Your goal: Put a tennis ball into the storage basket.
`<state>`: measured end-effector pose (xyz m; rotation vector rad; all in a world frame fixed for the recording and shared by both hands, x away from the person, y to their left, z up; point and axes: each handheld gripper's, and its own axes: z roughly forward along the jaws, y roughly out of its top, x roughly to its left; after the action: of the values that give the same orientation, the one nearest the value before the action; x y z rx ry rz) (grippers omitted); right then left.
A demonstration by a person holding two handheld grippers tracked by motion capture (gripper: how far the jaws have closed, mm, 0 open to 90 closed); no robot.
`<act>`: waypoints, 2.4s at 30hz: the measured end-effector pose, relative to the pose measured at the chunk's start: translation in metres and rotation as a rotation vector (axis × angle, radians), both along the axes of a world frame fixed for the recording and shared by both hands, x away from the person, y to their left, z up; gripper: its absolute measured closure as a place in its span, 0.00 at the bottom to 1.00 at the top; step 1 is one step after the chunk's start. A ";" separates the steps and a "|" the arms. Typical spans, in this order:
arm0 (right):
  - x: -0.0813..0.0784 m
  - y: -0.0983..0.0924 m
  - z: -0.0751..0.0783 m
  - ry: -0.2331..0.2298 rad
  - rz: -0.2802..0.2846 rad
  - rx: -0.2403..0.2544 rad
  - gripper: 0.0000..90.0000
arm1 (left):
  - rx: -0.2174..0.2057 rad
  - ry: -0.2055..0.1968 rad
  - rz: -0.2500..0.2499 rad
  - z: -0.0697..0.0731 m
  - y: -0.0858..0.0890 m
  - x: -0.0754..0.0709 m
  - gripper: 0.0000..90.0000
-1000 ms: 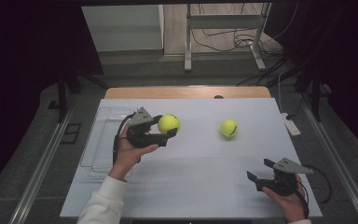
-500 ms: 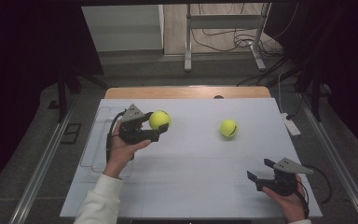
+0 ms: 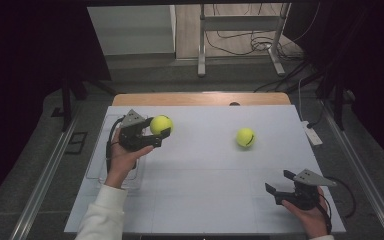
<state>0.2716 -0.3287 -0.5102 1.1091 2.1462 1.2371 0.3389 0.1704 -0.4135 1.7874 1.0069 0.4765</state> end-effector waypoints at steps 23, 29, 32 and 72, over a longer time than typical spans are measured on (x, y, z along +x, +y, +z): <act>0.000 0.000 0.000 -0.001 0.002 0.001 0.15 | -0.038 -0.007 0.074 0.003 0.028 0.003 0.30; 0.000 0.000 0.000 0.000 0.002 0.001 0.15 | -0.043 -0.007 0.095 0.003 0.035 0.003 0.30; 0.000 0.000 0.000 -0.001 0.003 0.002 0.15 | -0.040 -0.009 0.109 0.003 0.039 0.003 0.30; 0.000 -0.001 0.000 -0.001 -0.002 0.019 0.15 | -0.010 0.080 0.309 -0.005 0.084 0.031 0.30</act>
<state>0.2713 -0.3300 -0.5097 1.1174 2.1367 1.2591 0.3698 0.2547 -0.4184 1.6589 1.3482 0.5915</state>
